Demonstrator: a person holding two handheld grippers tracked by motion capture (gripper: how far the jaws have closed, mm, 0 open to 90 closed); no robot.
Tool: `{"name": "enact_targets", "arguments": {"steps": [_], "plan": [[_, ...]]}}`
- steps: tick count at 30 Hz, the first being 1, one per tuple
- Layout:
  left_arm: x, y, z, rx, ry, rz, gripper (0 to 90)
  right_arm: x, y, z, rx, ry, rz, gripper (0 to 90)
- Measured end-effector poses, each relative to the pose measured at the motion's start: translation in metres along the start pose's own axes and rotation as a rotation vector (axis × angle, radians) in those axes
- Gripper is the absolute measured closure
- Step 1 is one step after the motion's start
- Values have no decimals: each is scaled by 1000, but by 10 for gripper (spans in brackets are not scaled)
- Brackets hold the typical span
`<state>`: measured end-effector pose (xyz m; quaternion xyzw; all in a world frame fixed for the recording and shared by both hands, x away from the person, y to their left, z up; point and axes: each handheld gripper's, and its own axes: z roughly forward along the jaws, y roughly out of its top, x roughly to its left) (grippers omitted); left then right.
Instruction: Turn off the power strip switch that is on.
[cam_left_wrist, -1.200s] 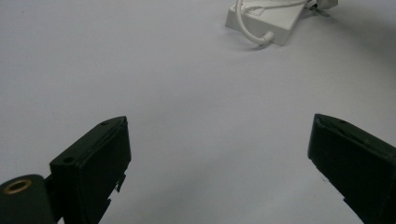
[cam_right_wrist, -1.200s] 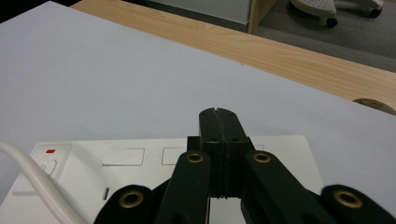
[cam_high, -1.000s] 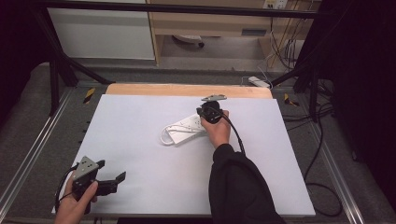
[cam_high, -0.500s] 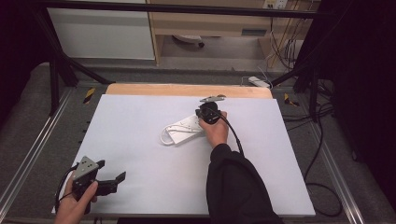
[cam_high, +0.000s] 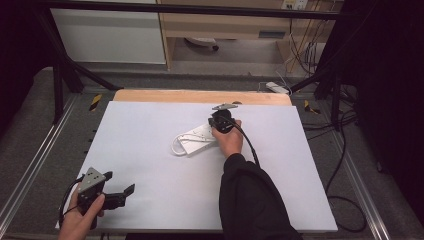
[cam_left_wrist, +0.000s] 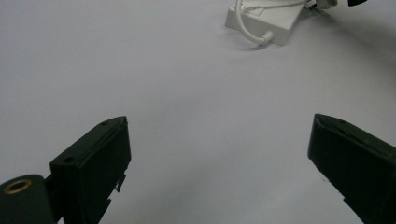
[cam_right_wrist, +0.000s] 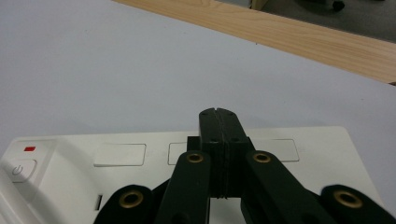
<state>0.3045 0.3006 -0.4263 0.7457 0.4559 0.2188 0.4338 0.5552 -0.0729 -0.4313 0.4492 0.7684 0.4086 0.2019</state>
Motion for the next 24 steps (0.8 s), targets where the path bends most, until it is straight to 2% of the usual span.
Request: {"name": "enact_targets", "arguments": {"steps": [24], "plan": [[0, 0, 0, 2, -4, 1, 60, 1, -2, 3, 12, -6, -4, 900]]}}
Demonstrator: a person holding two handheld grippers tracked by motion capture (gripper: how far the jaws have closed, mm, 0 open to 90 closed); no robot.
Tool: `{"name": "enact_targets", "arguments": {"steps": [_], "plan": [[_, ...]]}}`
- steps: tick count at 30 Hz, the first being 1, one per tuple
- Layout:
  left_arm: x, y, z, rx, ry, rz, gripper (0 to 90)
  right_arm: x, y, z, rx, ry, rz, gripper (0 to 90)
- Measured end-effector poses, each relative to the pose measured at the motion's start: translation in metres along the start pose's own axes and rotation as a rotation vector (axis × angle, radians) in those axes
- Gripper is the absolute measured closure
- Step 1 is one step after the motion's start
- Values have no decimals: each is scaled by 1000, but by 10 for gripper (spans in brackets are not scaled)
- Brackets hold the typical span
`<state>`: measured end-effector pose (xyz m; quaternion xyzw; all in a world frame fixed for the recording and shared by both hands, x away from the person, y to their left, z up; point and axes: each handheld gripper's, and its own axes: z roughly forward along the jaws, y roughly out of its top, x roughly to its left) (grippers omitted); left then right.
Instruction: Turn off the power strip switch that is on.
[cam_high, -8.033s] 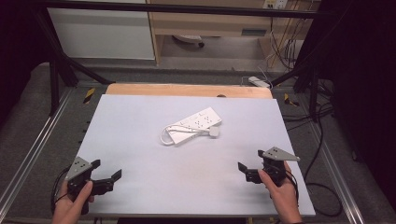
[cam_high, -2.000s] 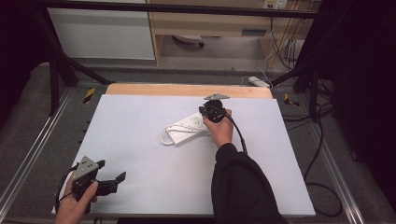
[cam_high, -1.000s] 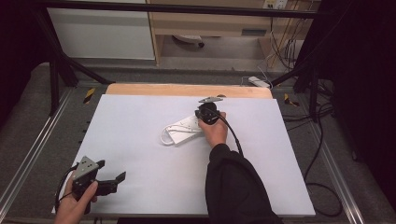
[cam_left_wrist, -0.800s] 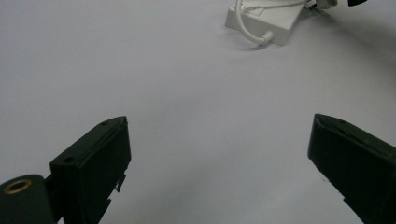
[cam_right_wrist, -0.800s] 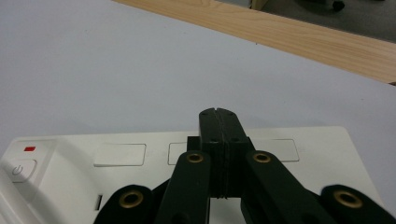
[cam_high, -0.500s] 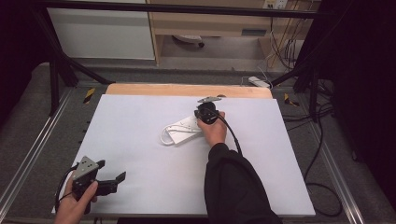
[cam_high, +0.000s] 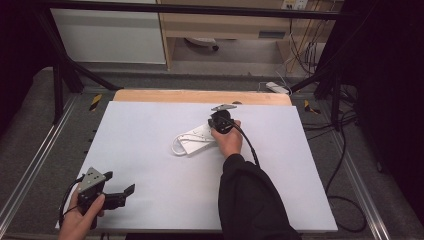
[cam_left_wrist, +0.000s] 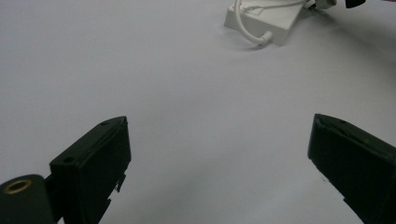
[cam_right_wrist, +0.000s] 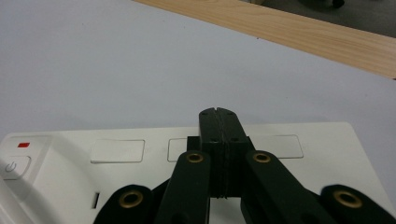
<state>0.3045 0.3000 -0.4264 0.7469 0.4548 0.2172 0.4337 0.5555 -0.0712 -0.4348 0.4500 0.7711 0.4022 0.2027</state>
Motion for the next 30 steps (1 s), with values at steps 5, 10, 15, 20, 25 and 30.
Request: {"name": "enact_targets", "arguments": {"steps": [5, 10, 15, 20, 25, 30], "plan": [[0, 0, 0, 1, 0, 0, 60, 0, 0, 0, -1, -6, -3, 900], [0, 0, 0, 0, 0, 2, 60, 1, -1, 0, -3, -9, -11, 900], [0, 0, 0, 1, 1, 2, 60, 1, -1, 0, -1, -13, -21, 900], [0, 0, 0, 2, 0, 3, 60, 1, -1, 0, -1, -10, -20, 900], [0, 0, 0, 4, -1, 5, 60, 0, -3, 1, 2, -6, -8, 900], [0, 0, 1, 6, -1, 6, 60, 1, -3, 1, 3, -5, -8, 900]]}}
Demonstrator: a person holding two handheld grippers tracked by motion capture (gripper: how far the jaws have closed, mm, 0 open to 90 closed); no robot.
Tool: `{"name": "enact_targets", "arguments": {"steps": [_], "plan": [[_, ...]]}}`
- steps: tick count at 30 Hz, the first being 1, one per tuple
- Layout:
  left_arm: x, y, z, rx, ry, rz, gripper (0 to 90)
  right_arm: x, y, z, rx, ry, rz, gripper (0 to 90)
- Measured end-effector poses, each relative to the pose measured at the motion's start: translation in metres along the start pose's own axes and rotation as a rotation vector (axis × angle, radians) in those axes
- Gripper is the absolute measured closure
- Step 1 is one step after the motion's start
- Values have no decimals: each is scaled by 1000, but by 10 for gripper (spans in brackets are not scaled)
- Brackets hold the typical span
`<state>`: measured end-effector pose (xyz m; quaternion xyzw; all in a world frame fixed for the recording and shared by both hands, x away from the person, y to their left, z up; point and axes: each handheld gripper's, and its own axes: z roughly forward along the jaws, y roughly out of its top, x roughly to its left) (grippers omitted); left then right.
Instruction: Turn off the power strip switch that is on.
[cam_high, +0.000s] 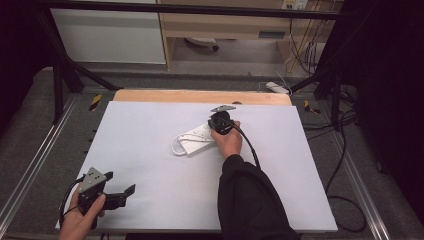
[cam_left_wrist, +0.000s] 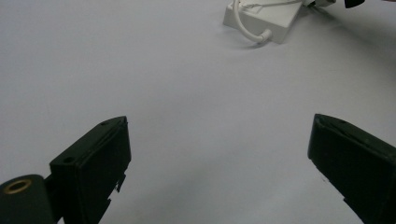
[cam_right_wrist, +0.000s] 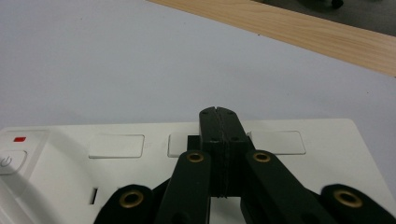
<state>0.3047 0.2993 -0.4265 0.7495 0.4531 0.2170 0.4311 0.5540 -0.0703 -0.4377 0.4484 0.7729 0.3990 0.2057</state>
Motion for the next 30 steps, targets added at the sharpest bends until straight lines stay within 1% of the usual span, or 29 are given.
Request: {"name": "enact_targets", "arguments": {"steps": [2, 20, 23, 30], "plan": [[0, 0, 0, 0, 0, 0, 60, -1, 0, 0, -3, 3, 6, 900], [0, 0, 0, 1, 1, 2, 60, 0, -1, 0, -5, 9, 9, 900], [0, 0, 0, 1, 2, 2, 60, 1, -1, -1, -7, 11, 0, 900], [-1, 0, 0, 1, 0, 5, 60, 2, 0, -6, -22, 11, 1, 900]]}}
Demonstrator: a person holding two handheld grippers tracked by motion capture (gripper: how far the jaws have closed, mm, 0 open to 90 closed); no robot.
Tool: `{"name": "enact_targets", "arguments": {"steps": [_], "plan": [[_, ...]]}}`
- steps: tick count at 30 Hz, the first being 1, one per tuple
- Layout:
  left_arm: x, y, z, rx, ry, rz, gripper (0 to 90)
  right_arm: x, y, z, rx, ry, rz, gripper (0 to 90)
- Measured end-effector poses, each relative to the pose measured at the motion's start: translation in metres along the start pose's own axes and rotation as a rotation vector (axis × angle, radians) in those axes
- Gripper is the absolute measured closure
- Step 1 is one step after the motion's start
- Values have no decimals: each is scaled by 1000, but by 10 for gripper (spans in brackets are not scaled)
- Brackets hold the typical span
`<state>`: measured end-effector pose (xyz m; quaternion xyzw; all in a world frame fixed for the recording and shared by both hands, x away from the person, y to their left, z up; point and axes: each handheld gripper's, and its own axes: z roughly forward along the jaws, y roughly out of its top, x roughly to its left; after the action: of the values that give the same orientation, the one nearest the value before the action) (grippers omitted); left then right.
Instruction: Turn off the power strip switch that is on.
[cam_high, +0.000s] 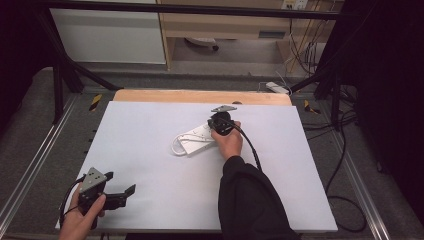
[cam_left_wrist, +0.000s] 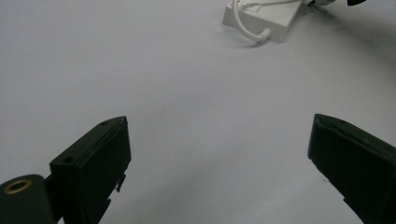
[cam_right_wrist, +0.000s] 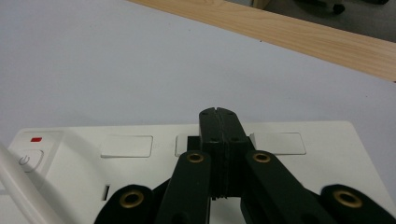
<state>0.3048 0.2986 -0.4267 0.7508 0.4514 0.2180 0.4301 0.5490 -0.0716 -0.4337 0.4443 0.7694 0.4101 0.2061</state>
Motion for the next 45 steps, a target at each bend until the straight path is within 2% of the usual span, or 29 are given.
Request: {"name": "enact_targets", "arguments": {"steps": [7, 11, 22, 28, 31, 33, 39, 41, 45], "plan": [[-1, 0, 1, 3, -2, 4, 60, -1, 2, -10, -20, 10, 13, 900], [0, 0, 0, 2, -2, -1, 60, -1, 1, -19, -31, 8, 2, 900], [1, -2, 0, 9, 13, -7, 60, 9, -2, -46, -55, 16, -26, 900], [0, -3, -1, 13, 24, -9, 60, 12, -3, -59, -70, 29, -26, 895], [1, -4, -1, 18, 27, -5, 60, 12, -3, -66, -91, 46, -13, 858], [2, -4, -1, 18, 30, -8, 60, 12, -4, -71, -97, 42, -12, 830], [2, -4, -1, 15, 32, -10, 60, 9, -7, -84, -86, 52, -2, 741], [2, -5, -1, 15, 33, -7, 60, 9, -9, -87, -68, 67, -6, 681], [3, -5, -2, 16, 37, -11, 60, 12, -10, -93, -26, 99, 8, 496]]}}
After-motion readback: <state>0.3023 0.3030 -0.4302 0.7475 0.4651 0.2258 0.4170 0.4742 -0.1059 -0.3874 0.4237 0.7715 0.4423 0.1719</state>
